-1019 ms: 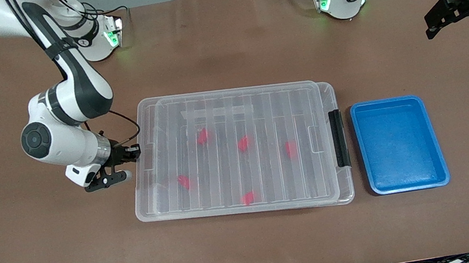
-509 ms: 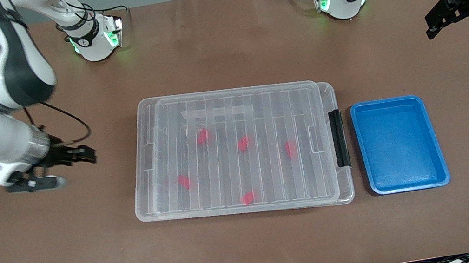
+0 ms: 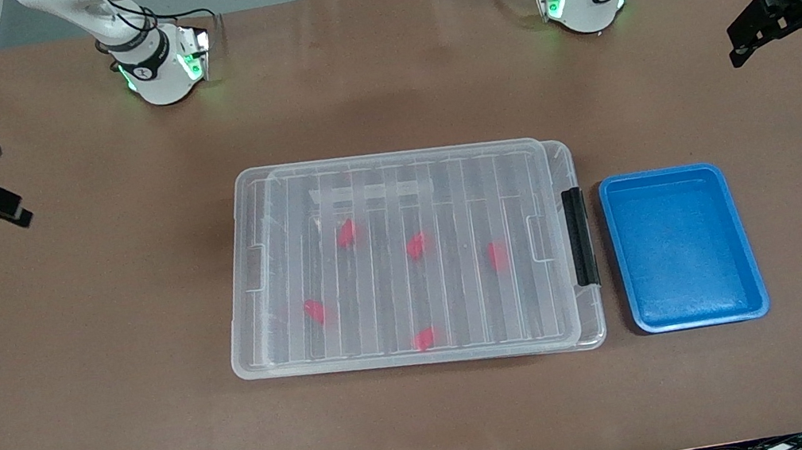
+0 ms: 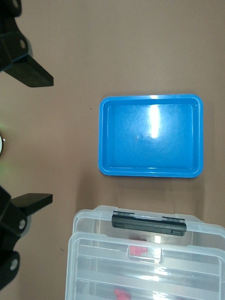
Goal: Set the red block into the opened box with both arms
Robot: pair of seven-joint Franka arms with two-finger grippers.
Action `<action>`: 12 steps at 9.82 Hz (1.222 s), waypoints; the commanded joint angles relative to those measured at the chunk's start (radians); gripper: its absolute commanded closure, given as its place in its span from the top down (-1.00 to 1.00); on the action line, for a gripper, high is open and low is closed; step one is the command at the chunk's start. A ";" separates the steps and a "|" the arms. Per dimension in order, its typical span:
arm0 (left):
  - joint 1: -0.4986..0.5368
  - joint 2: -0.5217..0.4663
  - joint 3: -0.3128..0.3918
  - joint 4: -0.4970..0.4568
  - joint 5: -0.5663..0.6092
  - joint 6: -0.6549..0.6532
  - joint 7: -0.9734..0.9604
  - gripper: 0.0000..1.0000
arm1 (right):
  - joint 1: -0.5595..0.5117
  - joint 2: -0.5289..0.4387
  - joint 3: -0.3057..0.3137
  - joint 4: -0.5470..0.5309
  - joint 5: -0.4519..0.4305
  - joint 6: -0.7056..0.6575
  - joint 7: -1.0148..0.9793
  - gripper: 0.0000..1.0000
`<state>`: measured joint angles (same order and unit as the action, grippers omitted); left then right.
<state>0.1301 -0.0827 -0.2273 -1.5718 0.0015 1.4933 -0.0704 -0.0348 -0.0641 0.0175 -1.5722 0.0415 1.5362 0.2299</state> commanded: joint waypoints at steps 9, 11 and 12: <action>-0.006 0.040 -0.001 0.024 -0.003 -0.019 0.014 1.00 | -0.016 0.041 -0.047 0.052 -0.014 -0.028 -0.132 1.00; -0.004 0.040 -0.001 0.024 0.000 -0.019 0.014 1.00 | -0.016 0.041 -0.047 0.052 -0.014 -0.034 -0.153 1.00; -0.004 0.040 -0.001 0.024 0.000 -0.019 0.014 1.00 | -0.014 0.041 -0.047 0.052 -0.017 -0.034 -0.155 1.00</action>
